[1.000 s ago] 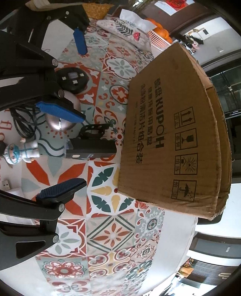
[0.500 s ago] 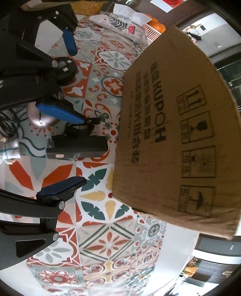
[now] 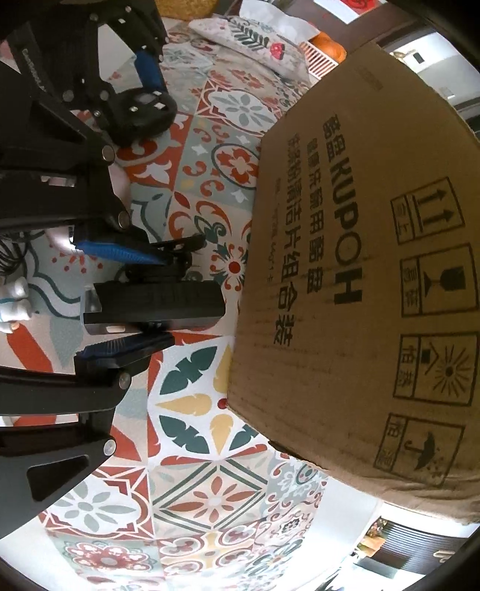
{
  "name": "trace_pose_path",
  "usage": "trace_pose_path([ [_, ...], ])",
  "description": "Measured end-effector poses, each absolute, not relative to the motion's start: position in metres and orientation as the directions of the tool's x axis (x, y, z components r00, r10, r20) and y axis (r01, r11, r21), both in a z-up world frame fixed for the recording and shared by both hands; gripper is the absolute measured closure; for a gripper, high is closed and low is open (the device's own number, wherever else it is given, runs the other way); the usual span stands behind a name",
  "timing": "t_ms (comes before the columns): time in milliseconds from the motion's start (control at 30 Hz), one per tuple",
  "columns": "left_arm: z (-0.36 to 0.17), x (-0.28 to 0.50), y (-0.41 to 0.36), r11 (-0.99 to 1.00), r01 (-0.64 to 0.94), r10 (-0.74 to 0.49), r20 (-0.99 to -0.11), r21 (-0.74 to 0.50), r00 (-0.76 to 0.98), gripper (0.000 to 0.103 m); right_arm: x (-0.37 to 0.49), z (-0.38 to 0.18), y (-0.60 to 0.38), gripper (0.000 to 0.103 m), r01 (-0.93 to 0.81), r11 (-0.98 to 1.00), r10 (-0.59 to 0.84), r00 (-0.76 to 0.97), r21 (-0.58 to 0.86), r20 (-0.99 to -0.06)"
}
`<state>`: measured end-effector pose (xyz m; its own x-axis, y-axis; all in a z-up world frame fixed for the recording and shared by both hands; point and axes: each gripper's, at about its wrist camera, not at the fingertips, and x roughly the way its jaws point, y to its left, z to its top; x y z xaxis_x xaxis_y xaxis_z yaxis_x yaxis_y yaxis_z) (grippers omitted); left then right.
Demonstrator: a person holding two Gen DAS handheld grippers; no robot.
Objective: Organize rigid objects
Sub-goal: 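Grasp the black PISEN charger with the left gripper while the right gripper grasps a black adapter, then lift both held items and carry them over the cardboard box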
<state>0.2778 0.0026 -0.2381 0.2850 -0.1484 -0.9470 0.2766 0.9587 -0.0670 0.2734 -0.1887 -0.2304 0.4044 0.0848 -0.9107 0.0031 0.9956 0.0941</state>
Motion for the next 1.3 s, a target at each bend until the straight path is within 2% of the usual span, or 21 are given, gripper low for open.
trace_pose_path([
  [367,-0.208,0.246,0.015,0.967,0.248,-0.154,-0.918,-0.064,0.365,0.048,0.255,-0.2,-0.191,0.067,0.002,0.997,0.063,0.477,0.072,-0.877],
  [767,-0.145,0.226,0.0,0.965,0.26,-0.162,-0.845,-0.029,0.509,0.048,0.238,-0.16,-0.193,0.067,0.009,0.993,0.091,0.542,0.114,-0.836],
  [1300,-0.086,0.222,-0.009,0.957,0.289,-0.216,-0.755,-0.037,0.62,0.048,0.223,-0.099,-0.197,0.066,0.003,0.991,0.101,0.654,0.135,-0.75],
])
